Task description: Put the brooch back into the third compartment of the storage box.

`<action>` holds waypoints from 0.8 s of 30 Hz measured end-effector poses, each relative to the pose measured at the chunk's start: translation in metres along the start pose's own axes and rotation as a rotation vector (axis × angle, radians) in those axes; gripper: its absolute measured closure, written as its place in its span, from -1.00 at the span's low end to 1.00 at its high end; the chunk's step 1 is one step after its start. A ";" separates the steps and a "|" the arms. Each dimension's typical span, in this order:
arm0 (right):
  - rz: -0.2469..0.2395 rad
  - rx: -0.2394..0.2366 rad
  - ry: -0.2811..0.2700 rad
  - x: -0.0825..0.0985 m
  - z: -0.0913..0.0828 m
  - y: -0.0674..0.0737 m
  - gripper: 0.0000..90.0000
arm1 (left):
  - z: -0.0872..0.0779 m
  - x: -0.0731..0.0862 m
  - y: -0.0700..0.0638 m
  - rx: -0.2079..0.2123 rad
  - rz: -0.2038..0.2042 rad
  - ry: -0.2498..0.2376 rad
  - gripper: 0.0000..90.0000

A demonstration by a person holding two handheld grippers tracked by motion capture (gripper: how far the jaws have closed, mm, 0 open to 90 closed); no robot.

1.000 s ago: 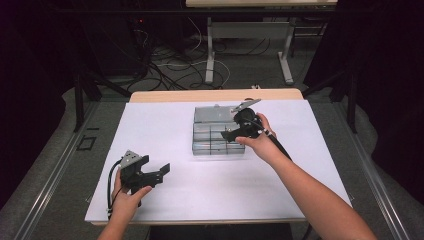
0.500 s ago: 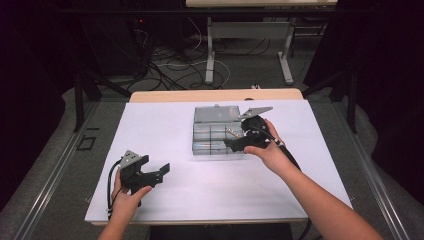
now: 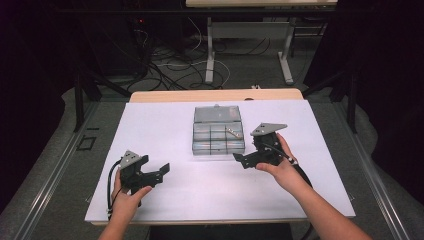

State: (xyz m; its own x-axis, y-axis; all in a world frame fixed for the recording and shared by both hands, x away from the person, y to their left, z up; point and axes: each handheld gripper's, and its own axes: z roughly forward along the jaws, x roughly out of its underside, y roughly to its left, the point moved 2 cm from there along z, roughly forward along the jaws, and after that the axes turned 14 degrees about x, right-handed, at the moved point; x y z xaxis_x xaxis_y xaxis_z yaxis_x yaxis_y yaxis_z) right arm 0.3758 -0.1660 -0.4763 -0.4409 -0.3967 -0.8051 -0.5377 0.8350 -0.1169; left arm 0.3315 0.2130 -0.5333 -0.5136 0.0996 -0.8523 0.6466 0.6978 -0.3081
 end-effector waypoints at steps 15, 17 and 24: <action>0.063 0.072 -0.064 0.043 -0.026 -0.027 -1.00 | 0.000 0.000 0.000 -0.005 -0.012 -0.011 -0.83; 0.068 0.092 -0.064 0.047 -0.028 -0.034 -1.00 | 0.000 0.000 0.000 -0.005 -0.013 -0.011 -0.84; 0.140 0.135 -0.062 0.063 -0.032 -0.056 -1.00 | -0.001 0.000 0.000 -0.008 -0.014 -0.013 -0.83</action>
State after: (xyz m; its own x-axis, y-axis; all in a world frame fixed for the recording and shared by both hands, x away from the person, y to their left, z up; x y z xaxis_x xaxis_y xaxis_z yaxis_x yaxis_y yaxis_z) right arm 0.3550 -0.2503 -0.5014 -0.4578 -0.2522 -0.8525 -0.3710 0.9256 -0.0746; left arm 0.3312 0.2135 -0.5331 -0.5155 0.0807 -0.8531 0.6349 0.7045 -0.3170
